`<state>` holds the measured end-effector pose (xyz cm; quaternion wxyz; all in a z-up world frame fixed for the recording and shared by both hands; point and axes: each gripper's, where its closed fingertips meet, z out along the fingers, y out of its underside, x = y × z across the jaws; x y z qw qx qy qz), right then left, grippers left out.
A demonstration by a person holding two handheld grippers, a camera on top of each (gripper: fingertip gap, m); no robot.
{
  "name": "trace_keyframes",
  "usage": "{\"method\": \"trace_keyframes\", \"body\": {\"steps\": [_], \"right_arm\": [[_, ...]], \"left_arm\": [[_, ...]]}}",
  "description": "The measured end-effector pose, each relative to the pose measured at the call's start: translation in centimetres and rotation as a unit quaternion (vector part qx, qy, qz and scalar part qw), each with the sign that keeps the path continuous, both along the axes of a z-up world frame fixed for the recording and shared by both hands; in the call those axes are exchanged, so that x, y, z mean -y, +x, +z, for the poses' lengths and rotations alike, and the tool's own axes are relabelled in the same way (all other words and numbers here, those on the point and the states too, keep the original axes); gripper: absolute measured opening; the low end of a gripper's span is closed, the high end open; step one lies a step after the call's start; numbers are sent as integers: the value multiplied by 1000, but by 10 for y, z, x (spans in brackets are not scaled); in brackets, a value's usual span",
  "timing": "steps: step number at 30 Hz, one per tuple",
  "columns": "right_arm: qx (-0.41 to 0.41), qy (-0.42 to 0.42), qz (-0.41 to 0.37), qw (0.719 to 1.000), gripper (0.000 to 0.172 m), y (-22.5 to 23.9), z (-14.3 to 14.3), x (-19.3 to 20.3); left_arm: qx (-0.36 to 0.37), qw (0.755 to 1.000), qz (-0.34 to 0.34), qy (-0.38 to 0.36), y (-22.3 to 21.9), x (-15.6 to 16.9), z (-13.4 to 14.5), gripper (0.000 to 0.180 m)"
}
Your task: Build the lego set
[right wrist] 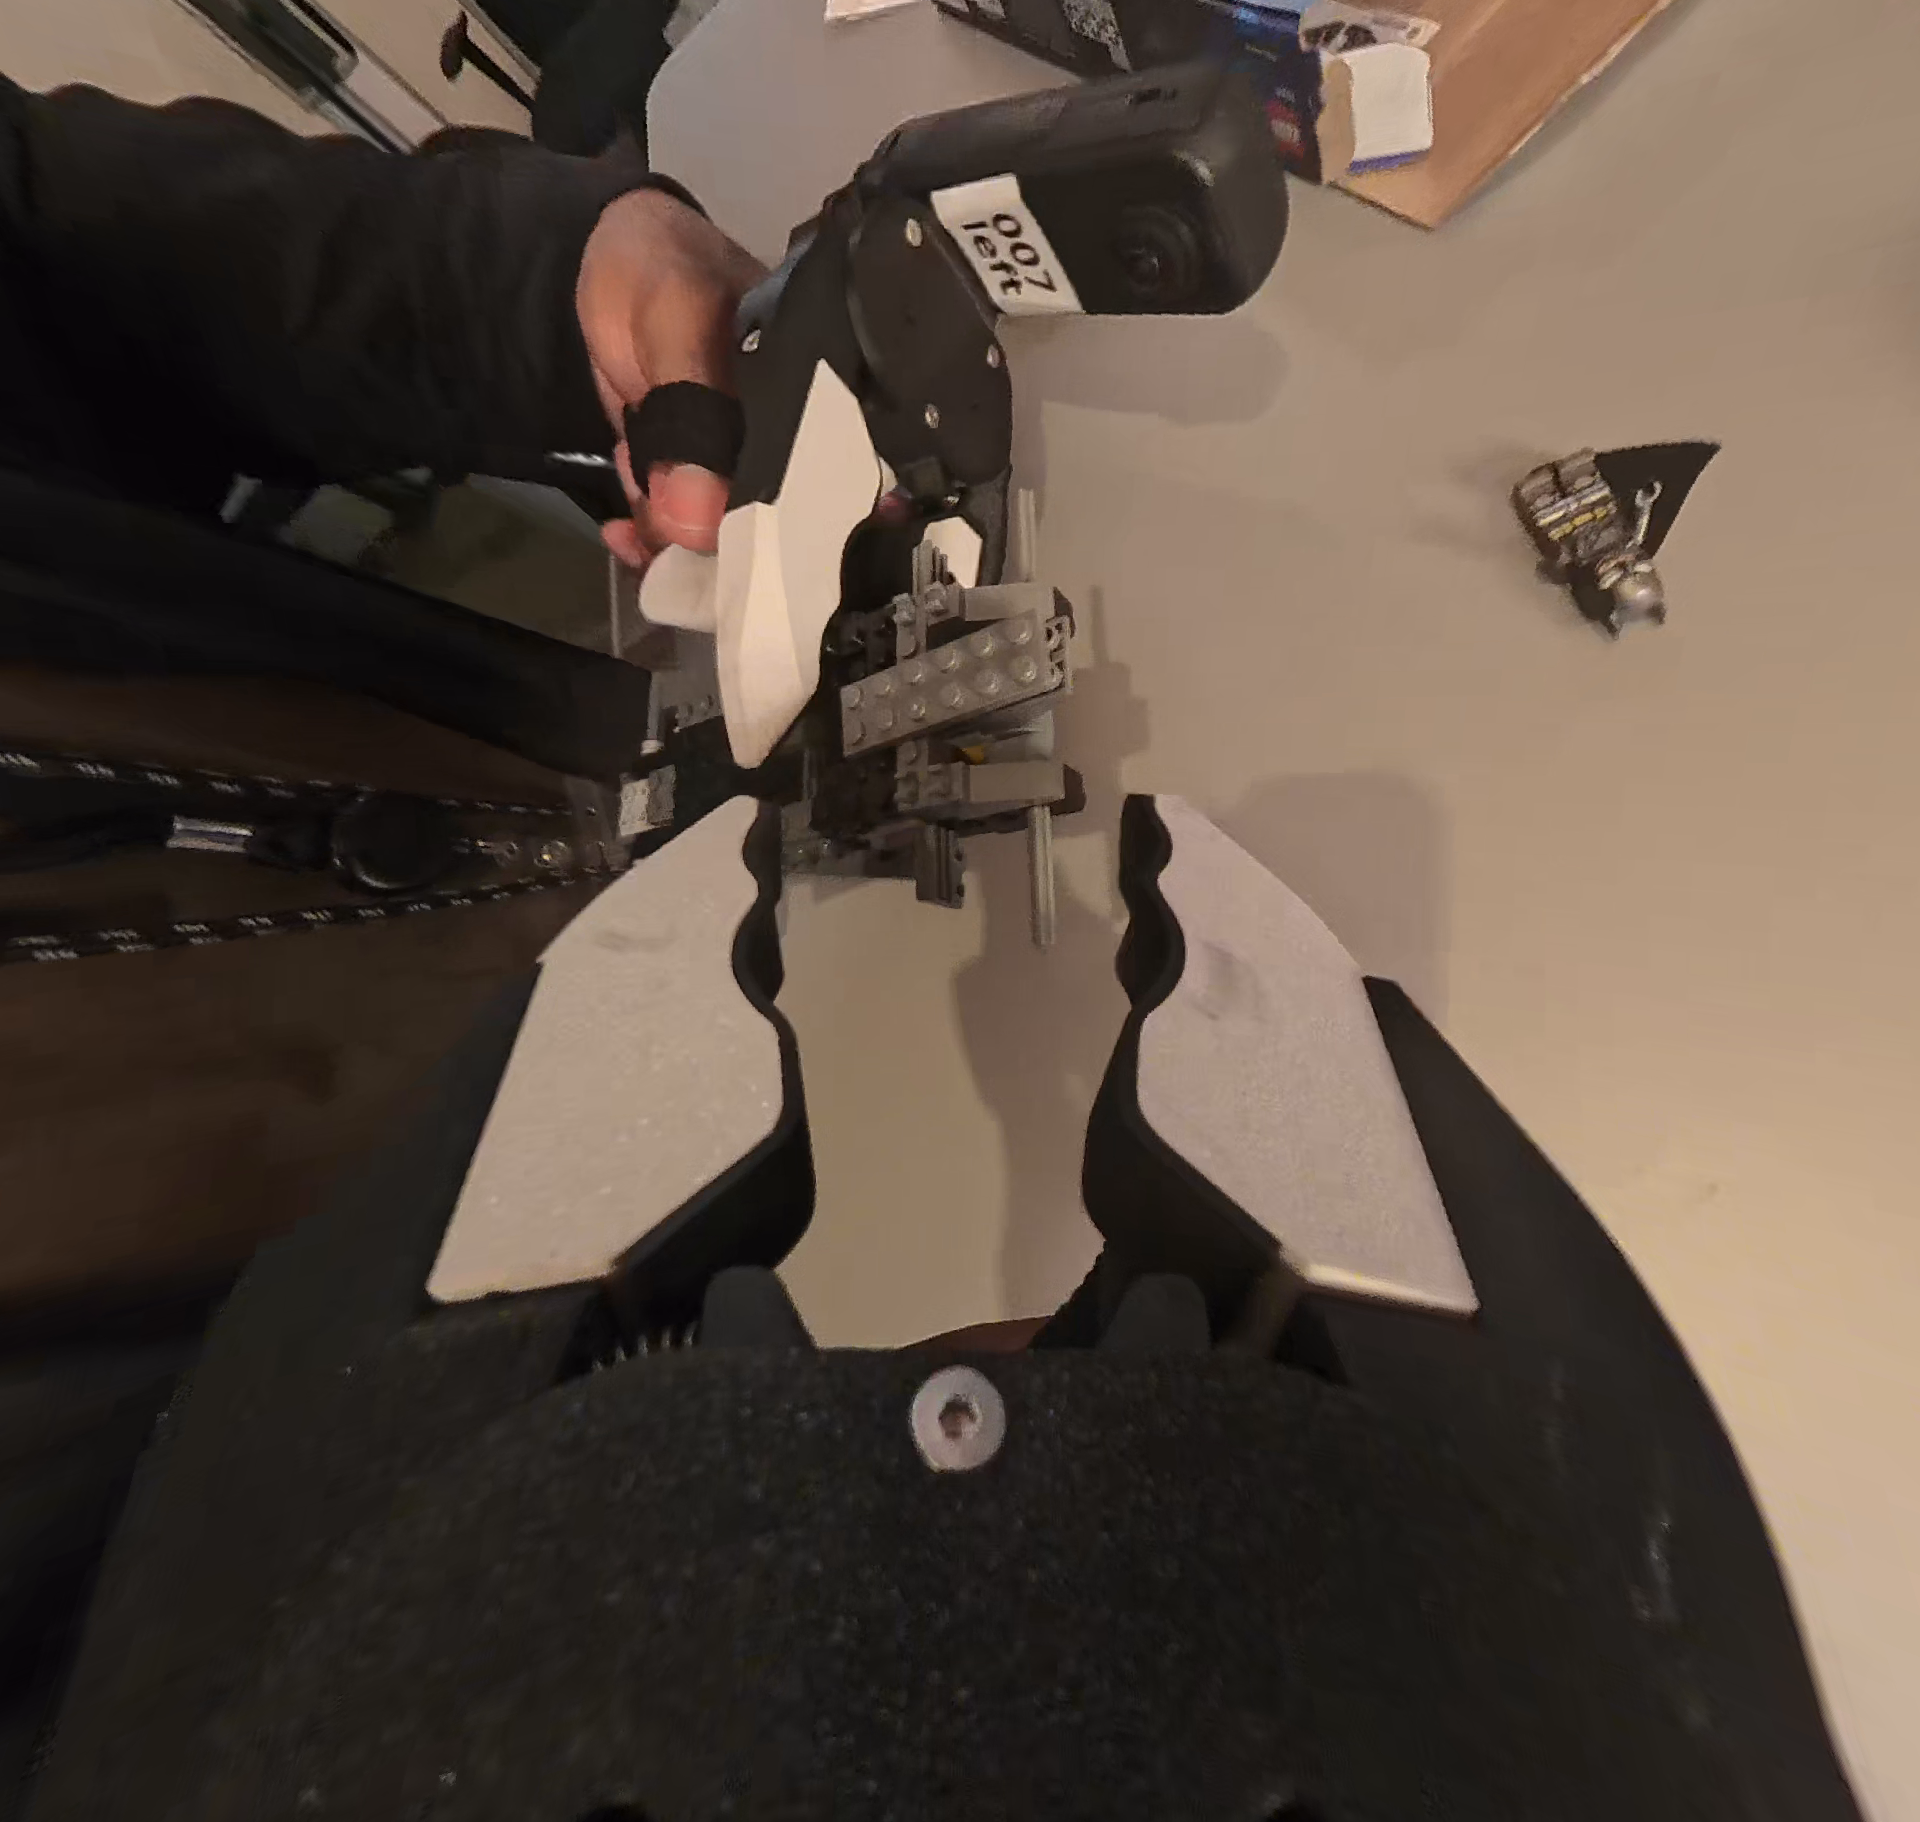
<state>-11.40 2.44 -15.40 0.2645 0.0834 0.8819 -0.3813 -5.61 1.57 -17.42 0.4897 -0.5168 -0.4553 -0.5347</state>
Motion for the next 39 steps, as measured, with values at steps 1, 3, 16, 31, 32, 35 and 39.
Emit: {"method": "trace_keyframes", "body": {"steps": [1,3,16,31,32,35,39], "right_arm": [[13,-2,-6,1000,63,2,-2,-2],[28,-2,-21,999,63,5,-8,-8],[188,-48,-53,980,69,69,-19,-30],[185,-13,-88,979,67,81,-42,-44],[183,-10,-89,979,66,81,-44,-45],[184,-7,-95,978,67,80,-44,-49],[181,-8,-109,977,62,77,-44,-53]], "left_arm": [[2,1000,-16,-6,1,1,-1,35],[-1,998,-66,-15,7,3,-2,35],[16,919,-392,-35,73,0,1,34],[39,904,-425,-40,75,-34,-9,34],[38,904,-423,-39,75,-36,-9,34],[37,906,-420,-39,75,-39,-9,34],[41,908,-414,-40,75,-41,-9,34]]}}
